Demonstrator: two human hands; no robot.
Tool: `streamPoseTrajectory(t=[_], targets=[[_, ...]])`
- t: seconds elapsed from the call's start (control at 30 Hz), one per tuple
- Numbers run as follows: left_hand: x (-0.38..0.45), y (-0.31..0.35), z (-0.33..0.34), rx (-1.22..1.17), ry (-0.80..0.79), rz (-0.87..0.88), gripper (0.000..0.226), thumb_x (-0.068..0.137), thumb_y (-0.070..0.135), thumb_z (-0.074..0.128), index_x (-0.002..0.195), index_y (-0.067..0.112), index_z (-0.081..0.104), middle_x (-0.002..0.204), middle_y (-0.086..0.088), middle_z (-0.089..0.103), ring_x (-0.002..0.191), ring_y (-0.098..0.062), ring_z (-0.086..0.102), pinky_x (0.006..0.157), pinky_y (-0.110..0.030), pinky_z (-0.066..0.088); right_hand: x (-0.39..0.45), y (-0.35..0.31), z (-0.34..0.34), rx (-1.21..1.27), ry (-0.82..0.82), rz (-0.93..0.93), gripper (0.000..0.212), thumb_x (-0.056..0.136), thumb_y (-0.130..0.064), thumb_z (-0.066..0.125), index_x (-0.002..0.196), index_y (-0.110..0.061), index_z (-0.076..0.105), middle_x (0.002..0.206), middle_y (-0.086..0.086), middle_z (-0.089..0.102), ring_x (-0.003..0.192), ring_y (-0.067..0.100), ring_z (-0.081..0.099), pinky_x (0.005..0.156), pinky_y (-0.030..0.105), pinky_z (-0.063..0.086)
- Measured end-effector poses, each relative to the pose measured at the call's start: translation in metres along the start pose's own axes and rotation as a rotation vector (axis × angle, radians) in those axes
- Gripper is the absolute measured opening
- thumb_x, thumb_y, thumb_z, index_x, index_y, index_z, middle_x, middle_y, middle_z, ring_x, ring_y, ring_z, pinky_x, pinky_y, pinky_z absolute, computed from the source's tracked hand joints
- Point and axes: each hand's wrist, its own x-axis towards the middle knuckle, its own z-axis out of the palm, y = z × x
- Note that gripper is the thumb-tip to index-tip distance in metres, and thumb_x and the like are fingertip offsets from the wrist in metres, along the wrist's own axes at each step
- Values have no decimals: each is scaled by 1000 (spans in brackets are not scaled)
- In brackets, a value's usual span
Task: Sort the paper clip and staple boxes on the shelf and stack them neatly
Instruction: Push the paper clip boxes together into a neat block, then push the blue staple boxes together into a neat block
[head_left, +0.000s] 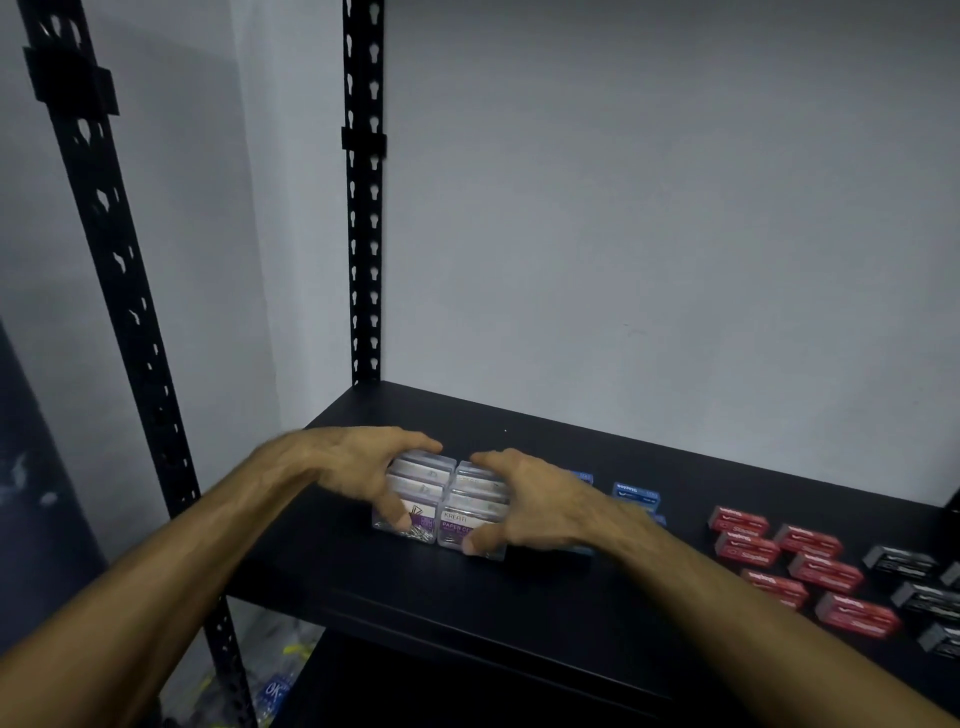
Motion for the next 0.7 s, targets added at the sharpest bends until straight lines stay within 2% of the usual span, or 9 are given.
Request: streamPoseTrajectory(t=[0.07, 0.23, 0.47, 0.7], targets=[[0, 2, 1, 3, 27, 5, 100, 67, 32, 89, 149, 31, 31, 124, 15, 50, 109, -5, 52, 92, -23, 45, 1, 0, 3, -11, 16, -11, 100, 66, -60, 80, 149, -27, 33, 140, -2, 48, 119, 17, 52, 97, 35, 47], [-1, 5, 1, 43, 64, 6, 96, 67, 33, 89, 146, 33, 35, 126, 12, 50, 110, -8, 53, 101, -35, 47, 2, 1, 4, -8, 30, -20, 98, 69, -57, 80, 149, -25, 33, 138, -1, 49, 117, 17, 52, 96, 34, 47], [1, 6, 0, 28, 77, 6, 93, 68, 31, 88, 145, 33, 35, 123, 11, 50, 107, -7, 52, 92, -27, 46, 3, 1, 6, -17, 39, -16, 96, 71, -57, 78, 149, -25, 32, 140, -1, 47, 118, 17, 51, 98, 37, 47], [1, 2, 0, 21, 43, -7, 102, 66, 36, 89, 148, 38, 29, 133, 11, 45, 115, -10, 49, 102, -34, 45, 0, 1, 4, -40, 35, -18, 106, 70, -62, 77, 154, -26, 24, 146, -1, 42, 124, 17, 48, 101, 38, 45]])
